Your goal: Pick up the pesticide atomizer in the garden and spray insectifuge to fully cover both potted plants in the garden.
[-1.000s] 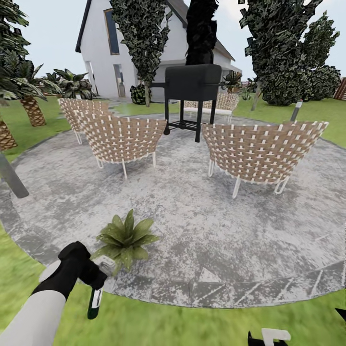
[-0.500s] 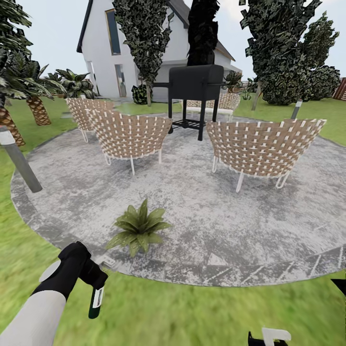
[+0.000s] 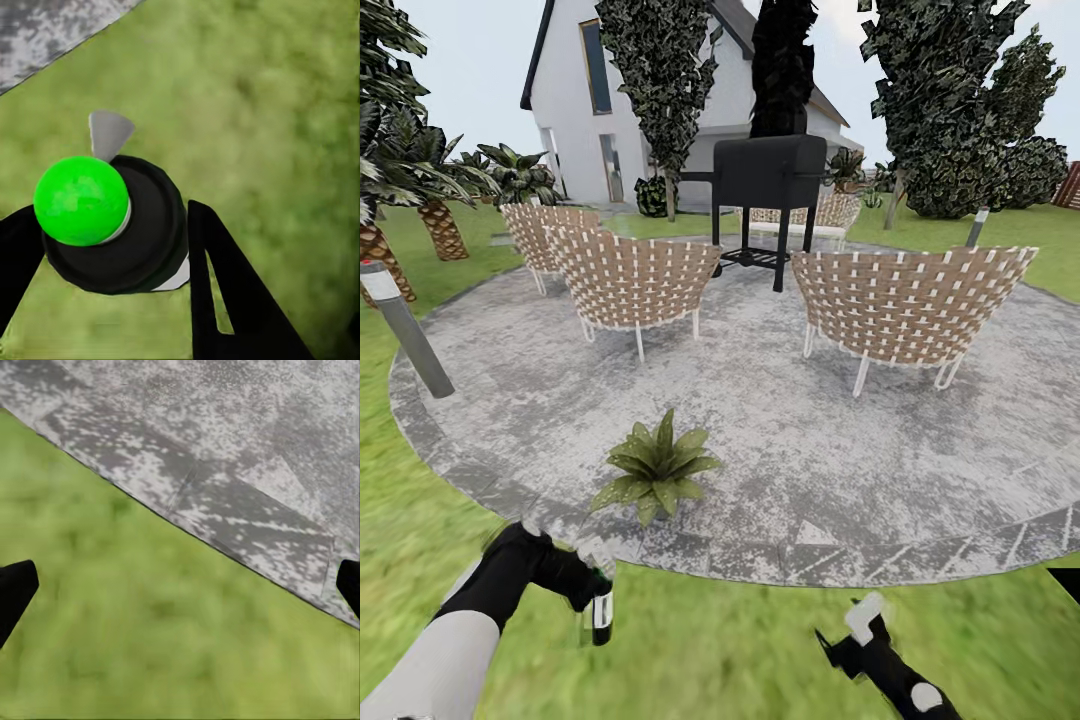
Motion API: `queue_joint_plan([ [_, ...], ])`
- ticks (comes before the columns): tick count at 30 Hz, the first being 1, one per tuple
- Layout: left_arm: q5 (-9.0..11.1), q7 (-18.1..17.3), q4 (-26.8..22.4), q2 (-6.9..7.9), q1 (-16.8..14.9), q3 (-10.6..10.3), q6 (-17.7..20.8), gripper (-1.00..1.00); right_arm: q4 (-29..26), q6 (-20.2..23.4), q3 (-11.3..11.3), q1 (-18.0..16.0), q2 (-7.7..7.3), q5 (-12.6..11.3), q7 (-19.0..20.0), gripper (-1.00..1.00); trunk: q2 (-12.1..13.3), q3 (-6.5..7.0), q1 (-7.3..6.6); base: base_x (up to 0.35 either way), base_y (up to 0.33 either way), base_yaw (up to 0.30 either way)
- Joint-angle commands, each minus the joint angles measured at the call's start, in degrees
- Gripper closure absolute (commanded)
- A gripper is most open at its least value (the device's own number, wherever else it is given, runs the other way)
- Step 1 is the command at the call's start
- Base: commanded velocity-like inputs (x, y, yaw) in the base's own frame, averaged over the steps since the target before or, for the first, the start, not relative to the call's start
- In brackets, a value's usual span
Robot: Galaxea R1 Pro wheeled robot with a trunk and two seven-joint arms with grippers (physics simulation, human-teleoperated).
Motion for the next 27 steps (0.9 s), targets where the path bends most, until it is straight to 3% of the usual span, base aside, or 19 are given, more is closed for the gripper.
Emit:
queue_joint_plan([
  [1,2.9,-0.4,2.2,0.27,0.0,0.3,-5.9,1.00,-3.1,-0.2,0.5,0.0,-0.15,0.7,6.7,-1.00,0.0,-0.05,-0.01,0.000,0.000,0.000],
  [2,4.8,-0.4,3.7,0.47,0.0,0.3,-12.8,1.00,-5.2,-0.2,1.0,0.0,-0.32,2.4,10.0,-1.00,0.0,-0.05,-0.01,0.000,0.000,0.000],
  [3,5.5,-0.2,6.3,0.59,0.6,0.3,-21.1,1.00,-6.6,-0.3,1.1,0.0,-0.73,7.5,12.0,-1.00,0.0,-0.05,-0.01,0.000,0.000,0.000],
  [8,5.5,2.8,7.4,0.64,2.4,0.0,-25.9,1.00,-6.8,-0.3,1.2,-0.1,-0.34,9.3,12.4,-1.00,0.0,-0.05,-0.01,0.000,0.000,0.000],
  [11,5.8,5.0,7.4,1.81,4.0,0.1,-29.2,1.00,-6.7,-0.3,1.6,-0.1,-0.02,9.3,12.5,-1.00,0.0,-0.05,-0.01,0.000,0.000,0.000],
  [15,5.5,5.3,7.5,2.94,4.5,-0.2,-32.8,1.00,-6.7,-0.1,5.9,-0.8,1.87,9.3,13.0,-1.00,0.0,-0.05,-0.01,0.000,0.000,0.000],
  [17,5.4,5.3,7.5,3.15,4.5,-0.5,-33.1,1.00,-6.8,-0.1,7.2,-1.7,3.51,9.3,16.2,-1.00,0.0,-0.05,-0.01,0.000,0.000,0.000],
  [18,4.6,5.3,7.5,3.20,4.5,-0.6,-33.2,1.00,-6.9,-0.1,7.5,-2.4,4.49,9.2,18.3,-1.00,0.0,-0.05,-0.01,0.000,0.000,0.000],
  [19,0.9,5.4,7.5,3.14,4.5,-0.9,-33.3,1.00,-6.9,0.0,7.8,-3.3,5.95,9.2,20.3,-1.00,0.0,-0.05,-0.01,0.000,0.000,0.000],
  [21,-4.2,5.4,7.5,2.64,4.5,-1.1,-33.3,1.00,-6.9,0.0,7.9,-3.8,8.26,9.2,21.0,-1.00,0.0,-0.05,-0.01,0.000,0.000,0.000],
  [22,-4.9,5.5,7.5,2.48,4.5,-1.3,-33.3,1.00,-7.0,0.0,7.9,-3.8,8.69,9.2,21.1,-1.00,0.0,-0.05,-0.01,0.000,0.000,0.000],
  [23,-5.5,5.6,7.5,2.47,4.5,-6.5,-33.1,1.00,-7.0,2.6,7.9,-3.9,9.57,9.1,21.3,-1.00,0.0,-0.05,-0.01,0.000,0.000,0.000],
  [26,-5.5,6.0,7.4,2.25,4.5,-7.7,-32.9,1.00,-8.3,3.4,8.1,-3.9,9.71,9.1,21.4,-1.00,0.0,-0.05,-0.01,0.000,0.000,0.000],
  [27,-5.5,9.3,7.6,2.11,4.5,-7.9,-33.0,1.00,-8.3,3.4,8.3,-3.9,9.73,9.2,21.5,1.00,0.0,-0.05,-0.01,0.000,0.000,0.000],
])
